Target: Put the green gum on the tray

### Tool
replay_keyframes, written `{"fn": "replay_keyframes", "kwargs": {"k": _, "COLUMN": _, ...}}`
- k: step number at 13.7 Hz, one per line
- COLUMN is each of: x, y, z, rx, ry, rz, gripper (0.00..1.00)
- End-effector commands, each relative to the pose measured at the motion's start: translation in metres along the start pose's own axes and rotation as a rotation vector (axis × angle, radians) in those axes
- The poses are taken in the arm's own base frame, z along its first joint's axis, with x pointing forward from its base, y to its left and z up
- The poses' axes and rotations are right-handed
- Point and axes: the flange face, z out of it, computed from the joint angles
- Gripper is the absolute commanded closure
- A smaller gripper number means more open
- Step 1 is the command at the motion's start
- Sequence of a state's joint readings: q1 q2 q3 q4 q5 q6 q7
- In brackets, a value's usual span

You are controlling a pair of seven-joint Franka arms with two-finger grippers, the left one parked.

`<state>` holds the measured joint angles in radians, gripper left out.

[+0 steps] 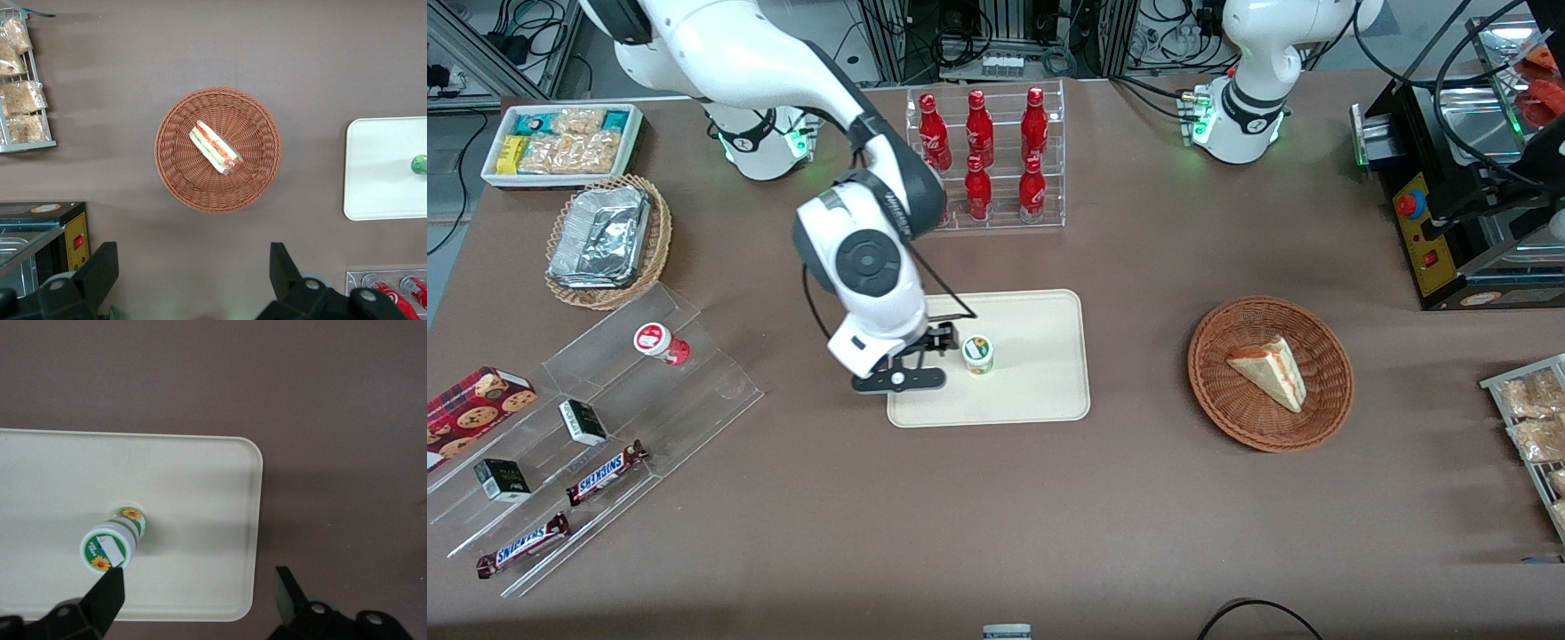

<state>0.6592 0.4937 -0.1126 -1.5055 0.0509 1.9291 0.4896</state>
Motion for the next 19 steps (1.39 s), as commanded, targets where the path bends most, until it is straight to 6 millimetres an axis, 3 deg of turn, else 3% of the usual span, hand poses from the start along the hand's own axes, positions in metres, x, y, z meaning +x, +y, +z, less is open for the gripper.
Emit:
{"fn": "replay_keyframes", "kwargs": {"k": 1, "x": 0.005, "y": 0.04, "z": -0.028, "rx": 0.019, "ry": -0.045, "rz": -0.047, "gripper": 0.0}}
{"fn": "replay_keyframes", "kwargs": {"k": 5, "x": 0.017, "y": 0.112, "z": -0.051, "rx": 0.028, "ry": -0.085, "rz": -0.12, "gripper": 0.0}}
{"fn": "replay_keyframes", "kwargs": {"k": 8, "x": 0.023, "y": 0.174, "z": -0.077, "rx": 0.046, "ry": -0.069, "rz": -0.048, "gripper": 0.0}}
{"fn": "replay_keyframes", "kwargs": {"k": 12, "x": 0.013, "y": 0.242, "z": -0.096, "rx": 0.053, "ry": -0.063, "rz": 0.013, "gripper": 0.0}}
{"fn": "replay_keyframes", "kwargs": {"k": 16, "x": -0.017, "y": 0.329, "z": -0.114, "rx": 0.084, "ry": -0.056, "rz": 0.004, "gripper": 0.0}}
{"fn": "replay_keyframes", "kwargs": {"k": 19, "x": -0.032, "y": 0.366, "z": -0.127, "rx": 0.093, "ry": -0.036, "rz": 0.025, "gripper": 0.0}}
